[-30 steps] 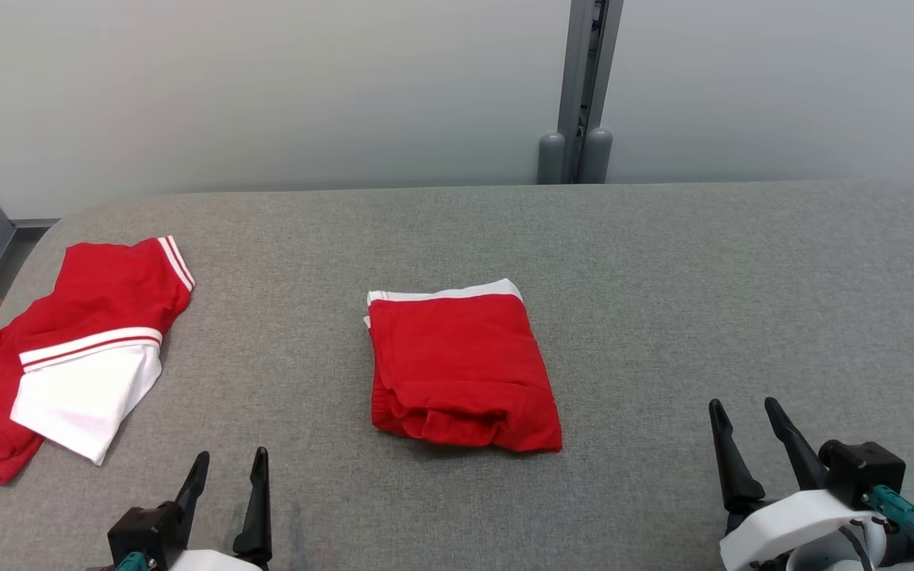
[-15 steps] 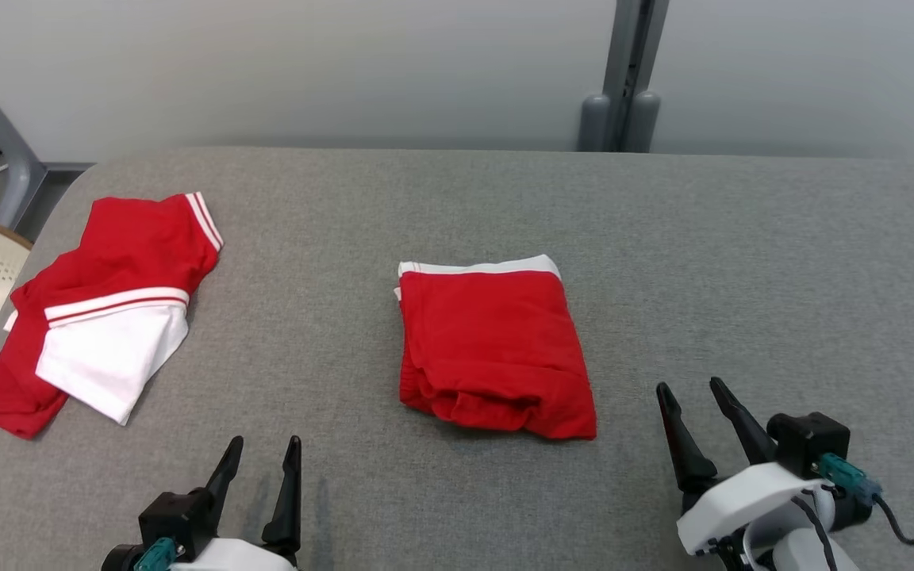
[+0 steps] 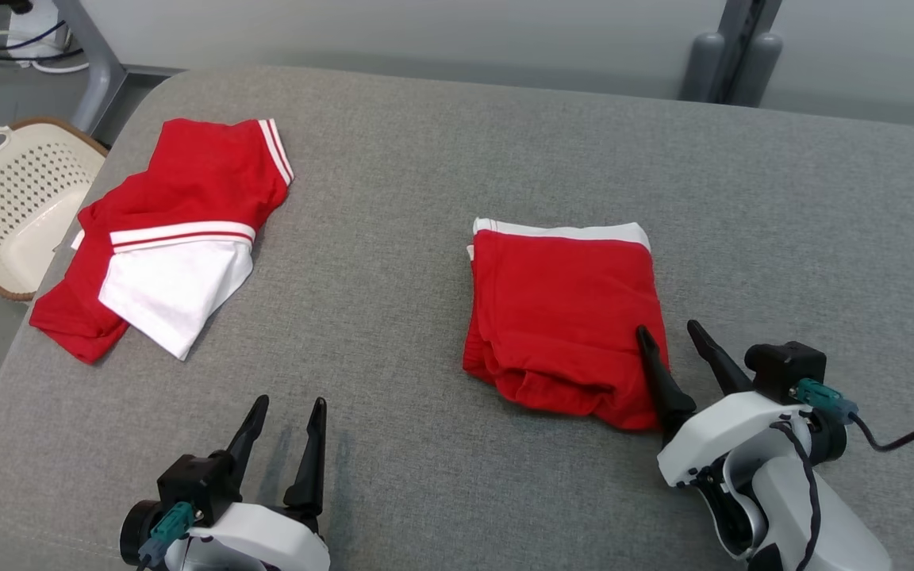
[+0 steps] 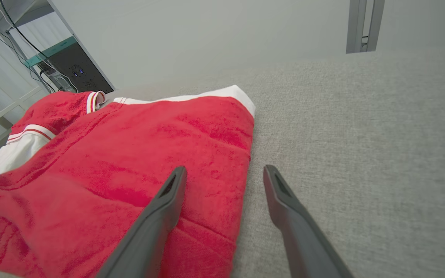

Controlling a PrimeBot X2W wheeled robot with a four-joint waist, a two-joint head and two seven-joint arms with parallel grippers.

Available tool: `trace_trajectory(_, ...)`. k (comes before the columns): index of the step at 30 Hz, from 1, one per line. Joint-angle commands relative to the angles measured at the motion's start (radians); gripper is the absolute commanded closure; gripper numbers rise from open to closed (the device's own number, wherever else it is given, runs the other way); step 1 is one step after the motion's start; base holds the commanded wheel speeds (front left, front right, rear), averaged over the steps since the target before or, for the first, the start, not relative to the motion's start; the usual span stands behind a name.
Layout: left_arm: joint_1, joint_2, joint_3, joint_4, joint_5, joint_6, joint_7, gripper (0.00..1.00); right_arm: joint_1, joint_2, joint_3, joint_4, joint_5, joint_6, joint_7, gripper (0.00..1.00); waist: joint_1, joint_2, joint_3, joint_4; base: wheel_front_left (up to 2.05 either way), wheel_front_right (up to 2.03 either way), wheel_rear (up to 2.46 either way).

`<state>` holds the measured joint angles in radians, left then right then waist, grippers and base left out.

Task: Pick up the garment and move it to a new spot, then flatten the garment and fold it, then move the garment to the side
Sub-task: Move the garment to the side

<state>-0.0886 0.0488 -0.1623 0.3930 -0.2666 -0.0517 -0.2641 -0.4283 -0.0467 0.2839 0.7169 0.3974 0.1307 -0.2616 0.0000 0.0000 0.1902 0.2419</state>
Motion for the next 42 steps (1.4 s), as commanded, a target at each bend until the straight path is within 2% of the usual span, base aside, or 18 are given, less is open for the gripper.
trace_trajectory(1,-0.018,0.004,-0.002,-0.004,-0.007,0.002,0.000,0.00,-0.019,-0.008,0.001,0.023,0.018,0.000,-0.005,0.00,0.0000,0.0000,0.021,0.020,0.00,0.00,0.00)
trace_trajectory(5,-0.028,0.004,-0.009,-0.001,-0.020,0.004,0.000,0.00,-0.066,-0.007,0.010,0.124,0.052,0.000,-0.005,0.00,0.0000,0.0000,0.039,0.037,0.00,0.00,0.00)
trace_trajectory(8,-0.029,0.003,-0.014,0.000,-0.024,0.003,0.000,0.00,-0.084,-0.003,0.054,0.180,0.094,0.001,-0.002,0.00,0.0000,0.0000,0.046,0.045,0.00,0.00,0.00)
trace_trajectory(9,-0.028,0.004,-0.014,0.000,-0.024,0.005,0.000,0.00,-0.089,-0.001,0.072,0.194,0.114,0.001,-0.001,0.06,0.0000,0.0000,0.047,0.045,0.00,0.00,0.00)
trace_trajectory(10,-0.027,0.004,-0.014,-0.001,-0.024,0.006,0.000,0.00,-0.092,0.002,0.085,0.206,0.133,0.001,0.000,0.50,0.0000,0.0000,0.047,0.045,0.00,0.00,0.00)
trace_trajectory(11,-0.026,0.004,-0.013,-0.002,-0.024,0.007,0.000,0.00,-0.096,0.002,0.099,0.213,0.143,0.001,0.000,0.82,0.0000,0.0000,0.048,0.044,0.00,0.00,0.00)
trace_trajectory(12,-0.025,0.004,-0.011,-0.002,-0.024,0.008,0.000,0.00,-0.101,0.001,0.110,0.218,0.151,0.001,0.000,1.00,0.0000,0.0000,0.048,0.041,0.00,0.00,0.00)
trace_trajectory(17,-0.031,0.003,-0.001,-0.002,-0.013,0.007,0.000,0.00,-0.123,-0.005,0.128,0.212,0.175,0.001,0.000,1.00,0.0000,0.0000,0.042,0.005,0.00,0.00,0.00)
trace_trajectory(21,-0.033,0.003,0.004,0.004,-0.005,-0.003,0.000,0.00,-0.106,-0.011,0.106,0.188,0.162,0.000,-0.002,1.00,0.0000,0.0000,0.022,-0.056,0.00,0.00,0.00)
trace_trajectory(28,-0.045,0.004,0.009,-0.002,0.012,-0.010,0.000,0.00,-0.074,-0.007,0.070,0.154,0.136,0.000,-0.003,1.00,0.0000,0.0000,-0.001,-0.217,0.00,0.00,0.00)
trace_trajectory(29,-0.045,0.004,0.009,-0.002,0.012,-0.010,0.000,0.00,-0.074,-0.007,0.070,0.154,0.136,0.000,-0.003,1.00,0.0000,0.0000,-0.001,-0.217,0.00,0.00,0.00)
trace_trajectory(36,-0.058,0.004,0.016,-0.002,0.033,-0.022,0.000,0.00,-0.060,-0.007,0.055,0.141,0.105,0.000,-0.002,1.00,0.0000,0.0000,0.005,-0.408,0.00,0.00,0.00)
trace_trajectory(42,-0.074,0.004,0.001,-0.004,0.060,-0.034,0.000,0.00,-0.055,-0.006,0.053,0.129,0.096,0.000,-0.003,1.00,0.0000,0.0000,0.022,-0.545,0.00,0.00,0.00)
